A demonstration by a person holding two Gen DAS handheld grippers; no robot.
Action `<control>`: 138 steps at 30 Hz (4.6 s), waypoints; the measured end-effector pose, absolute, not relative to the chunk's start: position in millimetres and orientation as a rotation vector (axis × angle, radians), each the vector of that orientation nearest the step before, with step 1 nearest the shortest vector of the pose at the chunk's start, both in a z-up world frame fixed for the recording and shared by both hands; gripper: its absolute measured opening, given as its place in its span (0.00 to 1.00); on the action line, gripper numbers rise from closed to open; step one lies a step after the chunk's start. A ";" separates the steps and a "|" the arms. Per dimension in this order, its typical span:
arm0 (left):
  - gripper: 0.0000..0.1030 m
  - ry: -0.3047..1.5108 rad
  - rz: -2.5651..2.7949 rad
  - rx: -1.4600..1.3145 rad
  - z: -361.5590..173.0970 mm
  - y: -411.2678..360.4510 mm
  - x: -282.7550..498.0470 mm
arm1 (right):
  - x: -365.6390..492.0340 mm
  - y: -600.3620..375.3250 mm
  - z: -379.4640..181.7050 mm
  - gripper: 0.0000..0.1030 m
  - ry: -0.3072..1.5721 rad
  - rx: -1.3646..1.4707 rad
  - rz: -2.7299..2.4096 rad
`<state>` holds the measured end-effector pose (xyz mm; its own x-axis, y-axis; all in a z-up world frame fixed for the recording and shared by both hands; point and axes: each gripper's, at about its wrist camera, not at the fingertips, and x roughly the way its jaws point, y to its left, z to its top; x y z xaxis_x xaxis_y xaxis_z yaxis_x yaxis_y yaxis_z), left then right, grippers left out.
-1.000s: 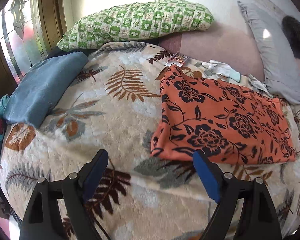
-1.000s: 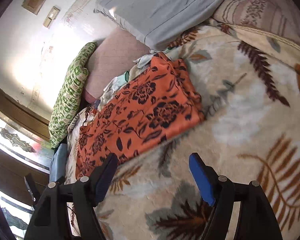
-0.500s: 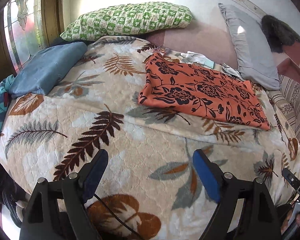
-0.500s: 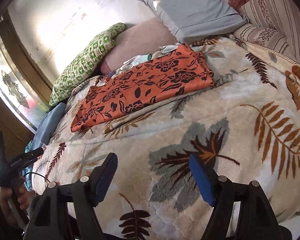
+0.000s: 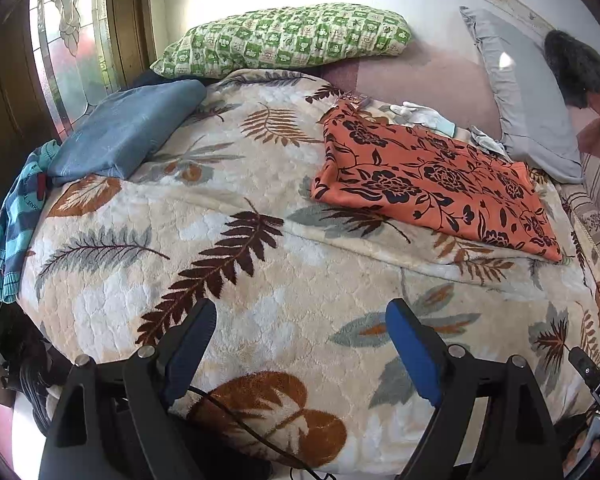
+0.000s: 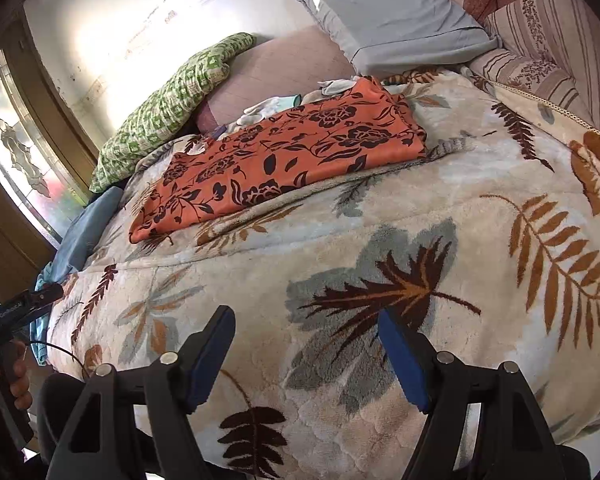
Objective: Fold small clothes
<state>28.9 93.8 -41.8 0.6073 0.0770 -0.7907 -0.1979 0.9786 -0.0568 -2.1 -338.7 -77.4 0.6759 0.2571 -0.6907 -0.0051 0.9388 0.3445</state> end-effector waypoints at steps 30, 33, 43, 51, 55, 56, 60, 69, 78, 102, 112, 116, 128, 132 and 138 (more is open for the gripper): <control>0.84 0.954 0.139 -0.149 -62.6 86.3 43.1 | 3.0 -339.0 -82.6 0.75 0.831 0.360 0.144; 0.84 0.954 0.142 -0.154 -66.2 89.3 45.1 | 5.6 -343.6 -82.9 0.75 0.838 0.398 0.144; 0.84 0.963 0.161 -0.157 -71.2 111.4 75.3 | 58.4 -385.7 -61.5 0.75 0.848 0.514 0.158; 0.84 0.945 0.107 -0.403 -65.0 149.0 174.5 | 184.8 -462.8 -64.7 0.75 0.907 0.629 0.101; 0.84 1.007 0.061 -0.463 -85.2 150.0 234.3 | 231.3 -489.3 -86.4 0.75 0.958 0.687 0.048; 0.84 1.032 0.049 -0.474 -92.3 148.6 248.2 | 240.0 -493.0 -91.6 0.75 0.971 0.710 0.054; 0.84 1.074 0.004 -0.494 -114.0 139.5 283.7 | 263.1 -490.5 -99.8 0.75 0.999 0.721 0.118; 0.85 1.129 -0.086 -0.467 -129.8 113.8 305.7 | 288.2 -473.6 -118.7 0.76 1.085 0.635 0.082; 0.38 1.163 -0.035 -0.389 -135.1 96.6 325.3 | 307.1 -447.6 -120.8 0.49 1.141 0.590 0.186; 0.17 1.123 -0.120 -0.291 -28.4 100.6 184.9 | 168.7 -443.3 -31.5 0.21 1.125 0.626 0.287; 0.57 1.222 0.046 -0.356 -107.9 129.0 140.3 | 98.9 -457.9 -105.0 0.67 1.224 0.627 0.126; 0.61 1.084 0.079 -0.329 -67.2 144.6 125.2 | 94.5 -470.2 -51.3 0.67 1.064 0.545 -0.004; 0.69 0.968 0.099 -0.306 -49.1 152.2 90.2 | 186.8 -432.3 -79.3 0.38 1.146 0.322 0.079; 0.69 0.966 0.100 -0.283 -50.1 146.0 90.4 | 177.7 -422.5 -72.6 0.06 1.119 0.268 0.062; 0.69 0.933 0.036 -0.273 -47.8 123.3 92.0 | 161.2 -435.0 -70.6 0.06 1.112 0.216 -0.028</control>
<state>92.0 123.3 -47.8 0.5971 -0.0874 -0.7974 -0.1479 0.9650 -0.2165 161.2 -435.0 -70.6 0.4449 0.0857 -0.8915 0.1302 0.9786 0.1591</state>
